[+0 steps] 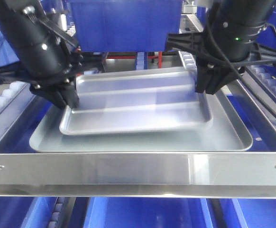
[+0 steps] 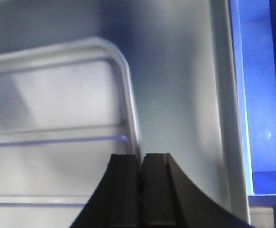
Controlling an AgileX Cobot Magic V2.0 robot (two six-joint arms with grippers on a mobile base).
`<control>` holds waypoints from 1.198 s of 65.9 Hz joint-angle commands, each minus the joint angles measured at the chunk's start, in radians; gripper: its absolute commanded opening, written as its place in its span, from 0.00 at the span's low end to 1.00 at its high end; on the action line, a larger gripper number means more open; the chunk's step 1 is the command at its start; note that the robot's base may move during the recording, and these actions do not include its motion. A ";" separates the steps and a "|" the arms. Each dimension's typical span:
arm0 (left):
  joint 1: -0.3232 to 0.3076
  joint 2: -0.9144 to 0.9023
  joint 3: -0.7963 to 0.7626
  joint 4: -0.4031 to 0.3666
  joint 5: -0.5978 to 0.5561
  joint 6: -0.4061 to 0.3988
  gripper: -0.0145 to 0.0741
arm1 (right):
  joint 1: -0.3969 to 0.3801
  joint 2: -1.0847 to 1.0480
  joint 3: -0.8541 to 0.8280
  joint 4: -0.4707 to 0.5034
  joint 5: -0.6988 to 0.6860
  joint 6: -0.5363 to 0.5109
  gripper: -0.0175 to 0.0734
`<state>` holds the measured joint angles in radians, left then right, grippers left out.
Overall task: Grab silver tray and stack on right shelf
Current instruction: 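Lower the silver tray with both grippers onto the larger grey tray, then open both grippers and raise them away from the stacked trays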
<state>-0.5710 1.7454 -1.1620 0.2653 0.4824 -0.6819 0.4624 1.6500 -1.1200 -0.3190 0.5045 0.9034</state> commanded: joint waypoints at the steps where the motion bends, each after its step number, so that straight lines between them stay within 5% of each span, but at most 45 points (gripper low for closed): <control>1: 0.000 -0.043 -0.034 -0.005 -0.071 -0.002 0.05 | -0.003 -0.039 -0.040 -0.022 -0.079 -0.006 0.26; 24: 0.000 -0.025 -0.072 0.017 -0.048 0.001 0.06 | -0.003 -0.026 -0.040 -0.023 -0.105 -0.006 0.26; 29: 0.000 -0.012 -0.072 0.017 -0.024 0.001 0.19 | -0.003 -0.026 -0.040 -0.023 -0.107 -0.006 0.26; 36: 0.000 -0.001 -0.072 0.017 -0.017 0.001 0.50 | -0.003 -0.026 -0.040 -0.023 -0.105 -0.006 0.26; 42: 0.000 -0.001 -0.072 0.015 -0.017 0.001 0.59 | -0.003 -0.026 -0.040 -0.023 -0.100 -0.006 0.26; 56: 0.000 -0.001 -0.105 0.020 0.033 0.001 0.49 | -0.003 -0.046 -0.047 -0.023 -0.098 -0.006 0.26; 68: 0.000 -0.003 -0.224 0.046 0.236 0.001 0.04 | -0.003 -0.098 -0.050 -0.031 -0.089 -0.006 0.26; 79: 0.000 -0.003 -0.268 0.104 0.259 0.001 0.07 | -0.003 -0.098 -0.050 -0.048 -0.085 -0.006 0.26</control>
<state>-0.5710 1.7949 -1.3813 0.3358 0.7374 -0.6793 0.4624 1.5997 -1.1341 -0.3347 0.4628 0.9034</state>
